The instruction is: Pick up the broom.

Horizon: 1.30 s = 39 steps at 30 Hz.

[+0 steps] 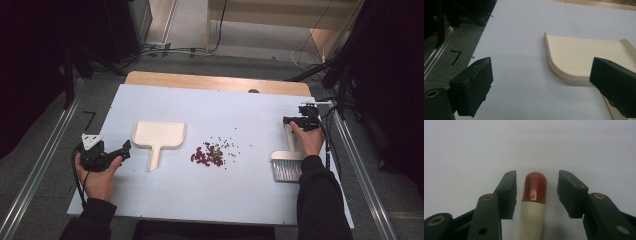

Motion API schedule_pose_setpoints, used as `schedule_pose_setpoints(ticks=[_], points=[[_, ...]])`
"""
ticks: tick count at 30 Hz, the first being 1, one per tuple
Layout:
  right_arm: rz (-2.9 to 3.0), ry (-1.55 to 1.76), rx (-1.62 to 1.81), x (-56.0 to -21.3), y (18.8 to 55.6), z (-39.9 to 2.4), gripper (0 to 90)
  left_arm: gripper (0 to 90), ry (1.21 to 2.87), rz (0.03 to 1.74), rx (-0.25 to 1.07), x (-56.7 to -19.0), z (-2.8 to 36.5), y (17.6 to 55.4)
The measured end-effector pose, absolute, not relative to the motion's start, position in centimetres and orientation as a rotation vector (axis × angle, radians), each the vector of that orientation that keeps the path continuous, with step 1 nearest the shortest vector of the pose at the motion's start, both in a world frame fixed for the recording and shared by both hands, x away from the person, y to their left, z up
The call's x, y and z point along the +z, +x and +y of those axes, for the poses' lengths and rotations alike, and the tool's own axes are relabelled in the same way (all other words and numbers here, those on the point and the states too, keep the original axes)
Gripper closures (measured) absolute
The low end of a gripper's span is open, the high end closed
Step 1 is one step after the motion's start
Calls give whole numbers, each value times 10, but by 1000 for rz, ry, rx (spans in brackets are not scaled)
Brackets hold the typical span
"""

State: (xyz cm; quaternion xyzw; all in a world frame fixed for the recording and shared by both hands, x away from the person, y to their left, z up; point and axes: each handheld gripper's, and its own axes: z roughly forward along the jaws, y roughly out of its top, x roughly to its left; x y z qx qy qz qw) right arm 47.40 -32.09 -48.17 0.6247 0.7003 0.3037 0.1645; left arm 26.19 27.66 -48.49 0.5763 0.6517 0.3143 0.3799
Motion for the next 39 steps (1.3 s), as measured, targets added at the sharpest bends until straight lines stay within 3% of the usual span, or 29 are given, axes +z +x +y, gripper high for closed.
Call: schedule_pose_setpoints(ticks=[3, 20, 39], points=[[1995, 1804, 851, -481, 478, -320, 540, 56, 1470, 1666, 804, -485, 277, 262], [2030, 1826, 825, -487, 486, -317, 641, 57, 1470, 1665, 798, -486, 277, 262], [1991, 1786, 939, -474, 475, -316, 668, 58, 1477, 1662, 787, -486, 275, 263]])
